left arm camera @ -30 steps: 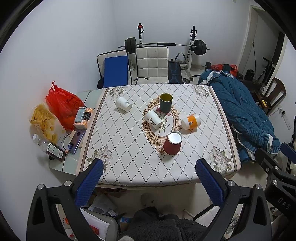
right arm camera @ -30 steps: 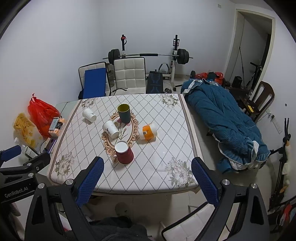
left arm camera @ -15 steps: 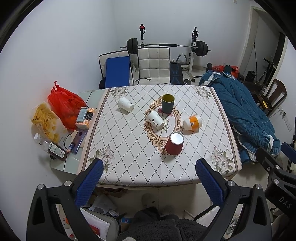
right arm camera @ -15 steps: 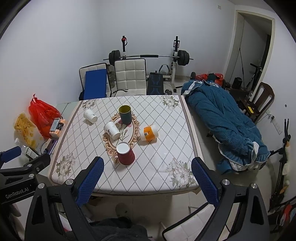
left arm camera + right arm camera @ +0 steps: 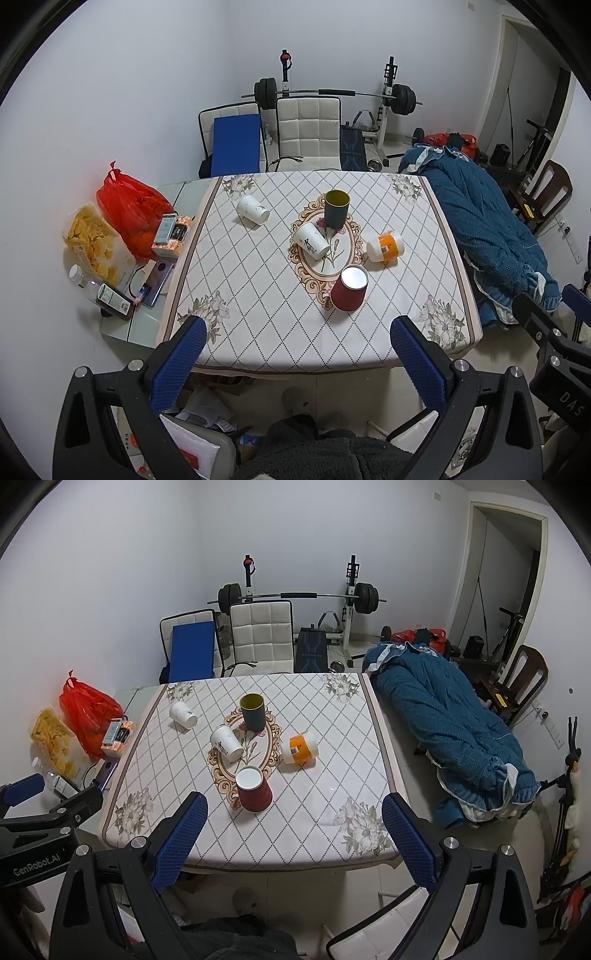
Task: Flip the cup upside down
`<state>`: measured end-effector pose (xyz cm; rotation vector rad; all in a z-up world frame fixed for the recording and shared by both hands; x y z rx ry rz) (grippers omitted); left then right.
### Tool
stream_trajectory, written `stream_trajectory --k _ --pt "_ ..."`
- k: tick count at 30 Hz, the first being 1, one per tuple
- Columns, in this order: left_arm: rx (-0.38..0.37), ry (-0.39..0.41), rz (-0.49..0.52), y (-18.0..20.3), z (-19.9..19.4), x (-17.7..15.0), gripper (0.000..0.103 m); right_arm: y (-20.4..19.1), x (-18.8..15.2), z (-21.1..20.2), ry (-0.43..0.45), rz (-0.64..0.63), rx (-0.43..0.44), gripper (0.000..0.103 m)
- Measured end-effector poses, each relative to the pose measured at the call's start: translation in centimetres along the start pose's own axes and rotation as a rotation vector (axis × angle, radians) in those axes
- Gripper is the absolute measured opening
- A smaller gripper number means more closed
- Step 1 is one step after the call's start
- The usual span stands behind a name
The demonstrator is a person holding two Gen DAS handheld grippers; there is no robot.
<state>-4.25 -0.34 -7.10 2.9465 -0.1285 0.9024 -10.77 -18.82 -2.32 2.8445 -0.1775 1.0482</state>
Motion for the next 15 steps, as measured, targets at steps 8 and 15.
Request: stream_trajectory --k 8,15 --pt "-0.001 0.001 -0.001 -0.04 -0.06 -0.1 0.102 -0.1 0.19 -0.12 0.003 -0.001 -0.001 0.098" --pt "0.0 0.005 0.0 -0.1 -0.1 -0.02 0.102 -0.07 0.04 -0.12 0.002 0.0 -0.001 0.098"
Point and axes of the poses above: each gripper's, at about its wrist camera, not at the fingertips, and z roughly the way its jaws point, y to its right, x to its top, the point moved 6 cm from there along z, roughly the way its jaws point, and after that the axes turned 5 degrees about -z, right-handed, at the moved point
